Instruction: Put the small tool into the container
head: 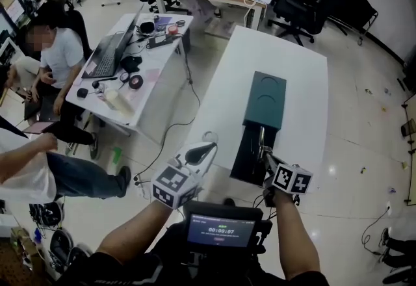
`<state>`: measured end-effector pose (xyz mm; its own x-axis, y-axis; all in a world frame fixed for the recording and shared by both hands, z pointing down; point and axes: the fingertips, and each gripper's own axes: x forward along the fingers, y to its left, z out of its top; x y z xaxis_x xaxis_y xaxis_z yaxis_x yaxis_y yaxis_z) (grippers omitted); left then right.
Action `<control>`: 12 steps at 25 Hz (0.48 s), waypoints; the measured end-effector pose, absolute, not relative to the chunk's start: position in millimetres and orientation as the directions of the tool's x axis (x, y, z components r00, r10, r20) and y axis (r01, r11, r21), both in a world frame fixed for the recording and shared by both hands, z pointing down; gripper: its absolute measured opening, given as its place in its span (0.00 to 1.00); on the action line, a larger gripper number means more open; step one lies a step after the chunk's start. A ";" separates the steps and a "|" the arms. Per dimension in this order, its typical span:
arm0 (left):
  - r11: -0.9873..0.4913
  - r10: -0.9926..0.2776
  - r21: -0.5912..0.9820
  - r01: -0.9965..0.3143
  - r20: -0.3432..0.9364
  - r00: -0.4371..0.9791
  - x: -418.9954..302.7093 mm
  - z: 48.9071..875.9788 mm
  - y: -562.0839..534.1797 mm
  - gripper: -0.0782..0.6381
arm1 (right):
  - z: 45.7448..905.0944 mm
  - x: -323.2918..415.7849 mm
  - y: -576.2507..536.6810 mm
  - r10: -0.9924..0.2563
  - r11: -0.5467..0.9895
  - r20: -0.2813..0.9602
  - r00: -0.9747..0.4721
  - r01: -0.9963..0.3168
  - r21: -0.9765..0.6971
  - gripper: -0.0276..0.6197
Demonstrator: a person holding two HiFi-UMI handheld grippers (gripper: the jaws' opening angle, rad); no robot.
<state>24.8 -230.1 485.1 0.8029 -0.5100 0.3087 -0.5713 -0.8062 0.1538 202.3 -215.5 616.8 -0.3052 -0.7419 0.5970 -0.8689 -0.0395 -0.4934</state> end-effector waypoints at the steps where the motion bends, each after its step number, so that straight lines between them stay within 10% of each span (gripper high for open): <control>1: -0.805 -0.510 0.157 -0.572 0.309 0.803 24.2 485.8 -230.5 0.13 | 621.6 200.0 -217.4 -0.730 -0.047 0.608 -0.311 -0.865 -0.499 0.07; 12: -0.793 -0.510 0.207 -0.572 0.286 0.811 17.8 487.8 -237.5 0.13 | 658.3 185.2 -236.5 -0.616 -0.077 0.702 -0.356 -0.860 -0.504 0.07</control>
